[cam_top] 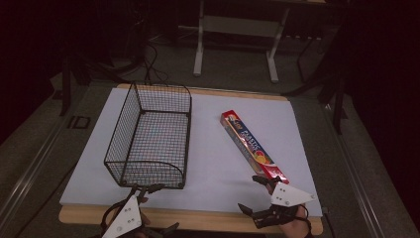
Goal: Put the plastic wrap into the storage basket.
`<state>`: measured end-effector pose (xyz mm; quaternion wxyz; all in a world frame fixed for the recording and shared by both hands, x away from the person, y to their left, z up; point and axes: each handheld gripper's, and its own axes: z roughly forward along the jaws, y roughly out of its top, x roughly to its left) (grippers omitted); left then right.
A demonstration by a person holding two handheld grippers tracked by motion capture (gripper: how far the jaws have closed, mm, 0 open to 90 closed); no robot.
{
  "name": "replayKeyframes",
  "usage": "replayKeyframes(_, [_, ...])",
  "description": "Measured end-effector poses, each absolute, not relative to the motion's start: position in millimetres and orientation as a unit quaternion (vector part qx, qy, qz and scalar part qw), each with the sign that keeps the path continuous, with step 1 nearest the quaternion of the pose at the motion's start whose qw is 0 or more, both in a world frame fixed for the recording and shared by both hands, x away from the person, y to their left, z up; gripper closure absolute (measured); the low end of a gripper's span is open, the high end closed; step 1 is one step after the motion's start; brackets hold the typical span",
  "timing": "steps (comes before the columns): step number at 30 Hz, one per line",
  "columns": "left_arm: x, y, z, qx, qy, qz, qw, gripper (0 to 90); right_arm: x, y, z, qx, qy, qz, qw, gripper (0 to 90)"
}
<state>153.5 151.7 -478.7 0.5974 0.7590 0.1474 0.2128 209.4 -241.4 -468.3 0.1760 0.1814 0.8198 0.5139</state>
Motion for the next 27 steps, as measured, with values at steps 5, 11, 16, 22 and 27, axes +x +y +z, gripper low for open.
replayKeyframes(5, [152.3, 152.3, -478.7, 0.758, 0.146, 0.211, 0.600, 0.2, 205.3, -236.7, -458.1, 0.187, 0.805, 0.536, 0.173, 9.8])
replayKeyframes(11, [152.1, 151.1, -478.5, 0.759, 0.142, 0.211, 0.599, 0.2, 203.7, -235.5, -446.6, 0.185, 0.801, 0.538, 0.188, 9.9])
replayKeyframes(16, [152.6, 151.0, -478.6, 0.759, 0.143, 0.212, 0.599, 0.2, 208.2, -235.2, -436.5, 0.188, 0.807, 0.524, 0.198, 9.9])
replayKeyframes(22, [152.1, 150.7, -478.8, 0.759, 0.142, 0.213, 0.598, 0.2, 219.2, -233.4, -424.2, 0.193, 0.807, 0.517, 0.210, 10.4])
replayKeyframes(27, [151.9, 150.6, -478.9, 0.760, 0.141, 0.214, 0.598, 0.1, 228.6, -231.4, -412.4, 0.191, 0.806, 0.513, 0.226, 12.8])
